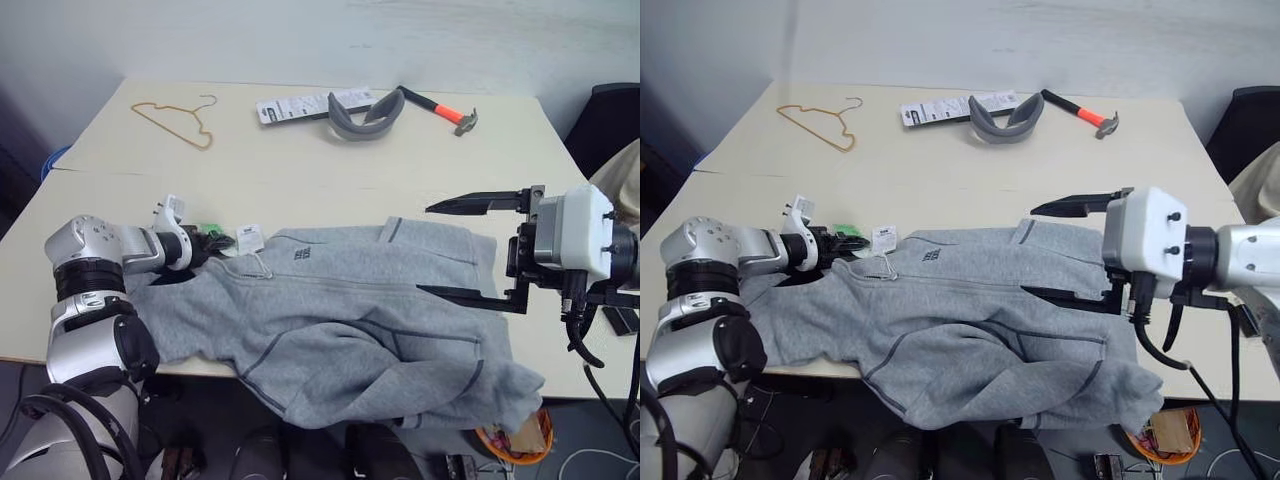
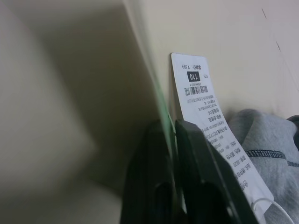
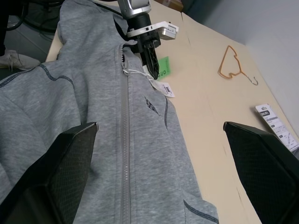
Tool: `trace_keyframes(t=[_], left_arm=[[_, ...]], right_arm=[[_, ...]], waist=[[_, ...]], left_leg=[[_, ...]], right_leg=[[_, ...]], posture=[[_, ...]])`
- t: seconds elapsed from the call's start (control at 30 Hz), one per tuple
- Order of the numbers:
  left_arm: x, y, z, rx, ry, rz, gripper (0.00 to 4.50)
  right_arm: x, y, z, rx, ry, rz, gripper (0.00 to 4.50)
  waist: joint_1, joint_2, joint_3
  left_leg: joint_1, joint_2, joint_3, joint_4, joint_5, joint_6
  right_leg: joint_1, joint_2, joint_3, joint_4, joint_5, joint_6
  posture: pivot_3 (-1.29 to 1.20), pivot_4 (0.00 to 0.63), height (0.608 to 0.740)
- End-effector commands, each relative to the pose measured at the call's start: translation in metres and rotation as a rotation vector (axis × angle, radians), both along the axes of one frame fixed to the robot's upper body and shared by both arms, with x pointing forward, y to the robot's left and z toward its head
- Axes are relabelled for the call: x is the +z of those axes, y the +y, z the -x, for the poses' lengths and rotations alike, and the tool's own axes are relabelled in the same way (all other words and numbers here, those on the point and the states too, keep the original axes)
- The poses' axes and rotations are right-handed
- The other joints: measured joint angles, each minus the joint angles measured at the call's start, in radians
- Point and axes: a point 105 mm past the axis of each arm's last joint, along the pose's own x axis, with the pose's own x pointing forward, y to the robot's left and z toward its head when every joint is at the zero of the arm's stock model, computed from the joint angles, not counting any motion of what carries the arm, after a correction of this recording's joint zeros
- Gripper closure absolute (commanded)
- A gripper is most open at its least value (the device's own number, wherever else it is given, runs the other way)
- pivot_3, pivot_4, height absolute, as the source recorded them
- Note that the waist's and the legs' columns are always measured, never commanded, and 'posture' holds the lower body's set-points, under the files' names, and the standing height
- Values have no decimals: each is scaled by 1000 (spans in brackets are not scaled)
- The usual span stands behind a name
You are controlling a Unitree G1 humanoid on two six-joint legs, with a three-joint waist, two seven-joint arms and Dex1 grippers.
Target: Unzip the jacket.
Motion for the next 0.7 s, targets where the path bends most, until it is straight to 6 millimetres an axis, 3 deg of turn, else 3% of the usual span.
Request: trace_keyframes(t=[0.03, 0.2, 0.3, 0.4, 0.5, 0.6, 0.7], left_arm=[[1, -17, -5, -43, -23, 21, 4454], [20, -44, -16, -114, -138, 20, 4454], [81, -60, -21, -236, -446, -65, 4454], [135, -87, -2, -407, -667, -56, 4454], [166, -105, 18, -561, -837, -137, 4454], [183, -127, 42, -757, -994, -231, 4454], [181, -159, 69, -990, -1040, -246, 4454]], right_arm=[[13, 3, 5, 13, -68, -16, 0], [17, 3, 3, 10, -70, -20, 0], [15, 2, 4, -8, -66, -17, 0], [14, 0, 5, -29, -65, -21, 0], [13, 0, 6, -50, -65, -27, 0], [12, -2, 7, -71, -65, -31, 0], [11, -6, 7, -106, -66, -29, 0]], waist=[[-4, 0, 0], [-3, 0, 0], [-9, -3, 2], [-9, -6, 4], [-11, -6, 4], [-15, -5, 4], [-15, -5, 4]], left_leg=[[0, 0, 0, 0, 0, 0], [0, -1, -2, 0, 0, 0], [-2, -1, -2, 0, 0, 0], [-5, 1, -3, 0, 0, -2], [-6, 2, -3, 0, 0, -3], [-5, 2, -2, -1, 0, -3], [-4, 2, -2, 0, 0, -4]], right_leg=[[0, 0, 0, 0, 0, 0], [1, -1, -2, -1, 0, 0], [0, 0, -2, -2, 0, 0], [-2, 2, -3, -2, 0, 0], [-3, 2, -3, -3, 0, 0], [-2, 3, -1, -4, 0, 0], [-2, 7, 0, -2, 0, 0]], posture=[[0, 150, 740], [0, 150, 740], [0, 150, 740], [0, 150, 740], [0, 150, 740], [0, 150, 740], [0, 150, 740]])
